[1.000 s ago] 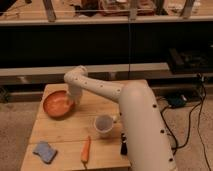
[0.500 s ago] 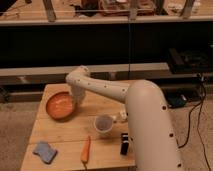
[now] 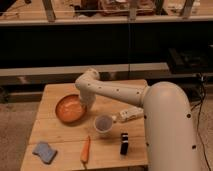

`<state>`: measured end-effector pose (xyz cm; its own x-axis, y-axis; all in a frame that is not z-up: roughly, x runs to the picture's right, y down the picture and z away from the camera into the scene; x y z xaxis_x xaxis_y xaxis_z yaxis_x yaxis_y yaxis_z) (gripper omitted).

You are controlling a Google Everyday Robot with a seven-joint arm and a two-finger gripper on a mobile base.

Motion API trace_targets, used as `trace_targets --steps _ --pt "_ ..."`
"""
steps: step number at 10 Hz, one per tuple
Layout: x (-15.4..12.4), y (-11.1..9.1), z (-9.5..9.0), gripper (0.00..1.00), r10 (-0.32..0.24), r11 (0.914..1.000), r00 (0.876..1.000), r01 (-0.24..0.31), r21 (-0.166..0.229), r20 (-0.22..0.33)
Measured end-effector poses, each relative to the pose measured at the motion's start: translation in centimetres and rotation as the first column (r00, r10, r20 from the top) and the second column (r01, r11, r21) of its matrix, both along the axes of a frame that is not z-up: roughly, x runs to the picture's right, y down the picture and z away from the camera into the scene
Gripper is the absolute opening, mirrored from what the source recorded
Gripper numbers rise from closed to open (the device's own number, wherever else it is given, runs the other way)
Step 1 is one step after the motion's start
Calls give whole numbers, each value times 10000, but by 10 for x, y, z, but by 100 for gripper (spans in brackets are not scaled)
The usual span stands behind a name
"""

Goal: Drag the ceramic bowl in a circle

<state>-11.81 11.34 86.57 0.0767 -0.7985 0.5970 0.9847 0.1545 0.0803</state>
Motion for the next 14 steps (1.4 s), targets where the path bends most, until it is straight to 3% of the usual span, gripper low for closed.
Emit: trace_targets --steps 2,5,8,10,12,14 --pt "-11 21 -14 0 -451 9988 9985 456 -157 302" --pt "-59 41 -28 0 -1492 9879 9813 1531 -231 1219" --pt "-123 39 -30 0 -2165 9751 9536 2219 -24 2091" --pt "-160 21 -21 0 -2190 9741 9405 2260 31 2598" --pt "-172 -3 -2 0 -1922 9796 9491 2007 -90 2497" --pt "-163 -23 12 0 -1105 9920 9674 1215 -347 2280"
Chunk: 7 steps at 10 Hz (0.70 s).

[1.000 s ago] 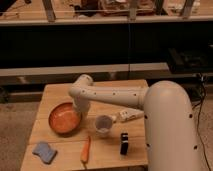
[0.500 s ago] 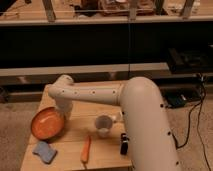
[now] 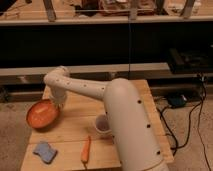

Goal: Drag the ceramic bowl in a circle

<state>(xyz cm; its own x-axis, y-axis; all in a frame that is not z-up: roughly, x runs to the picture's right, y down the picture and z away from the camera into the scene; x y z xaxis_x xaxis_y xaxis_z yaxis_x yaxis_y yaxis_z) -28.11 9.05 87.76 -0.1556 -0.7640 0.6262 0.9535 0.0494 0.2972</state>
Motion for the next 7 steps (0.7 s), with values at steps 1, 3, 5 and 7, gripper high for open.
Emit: trace_targets --steps 1,3,5,7 --pt "12 -9 7 0 432 9990 9988 -434 -86 -228" --pt "50 -26 18 0 1228 9921 9891 -1244 -151 -807" --pt "102 -38 23 0 1887 9814 9713 -1918 -79 -1450" --pt "152 -43 23 0 2178 9752 9533 -2212 73 -2091"
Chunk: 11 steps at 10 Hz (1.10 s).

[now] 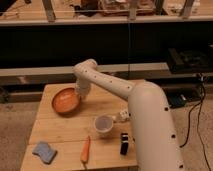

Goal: Drag the ceramic bowl in a circle

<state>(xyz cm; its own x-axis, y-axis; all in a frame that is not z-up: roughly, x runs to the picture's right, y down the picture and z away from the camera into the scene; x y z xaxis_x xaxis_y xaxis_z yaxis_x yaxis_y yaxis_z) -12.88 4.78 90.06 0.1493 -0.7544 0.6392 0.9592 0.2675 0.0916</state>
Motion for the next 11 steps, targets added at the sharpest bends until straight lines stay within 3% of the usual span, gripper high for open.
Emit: trace_targets --steps 3,6,7,8,9,11 --pt "55 21 -6 0 -63 9997 9970 46 -230 -773" --pt "71 60 -28 0 -273 9986 9967 238 -462 -765" --pt "74 74 -37 0 -650 9968 9964 623 -506 -539" --pt "73 84 -43 0 -1123 9926 9932 1106 -490 -314" --pt "66 96 -50 0 -1868 9816 9824 1867 -402 14" --pt "48 106 -52 0 -2638 9637 9641 2648 -337 315"
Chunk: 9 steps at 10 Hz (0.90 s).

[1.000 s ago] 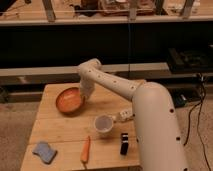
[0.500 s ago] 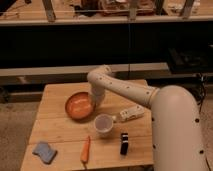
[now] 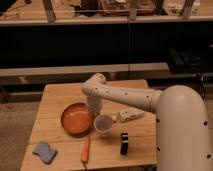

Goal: Drag the ceramic bowl in a circle

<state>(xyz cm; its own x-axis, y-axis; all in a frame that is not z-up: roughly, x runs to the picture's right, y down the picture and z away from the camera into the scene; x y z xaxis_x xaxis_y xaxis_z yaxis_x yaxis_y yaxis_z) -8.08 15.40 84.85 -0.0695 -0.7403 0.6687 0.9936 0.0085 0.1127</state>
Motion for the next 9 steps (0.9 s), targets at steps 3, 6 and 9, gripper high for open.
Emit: trace_targets --steps 3,6,9 --pt "-58 9 0 0 -1126 9936 9899 1120 115 858" --pt "-112 11 -1 0 -1977 9803 9647 1948 336 1738" --pt "-142 -1 9 0 -2255 9742 9506 2196 512 2134"
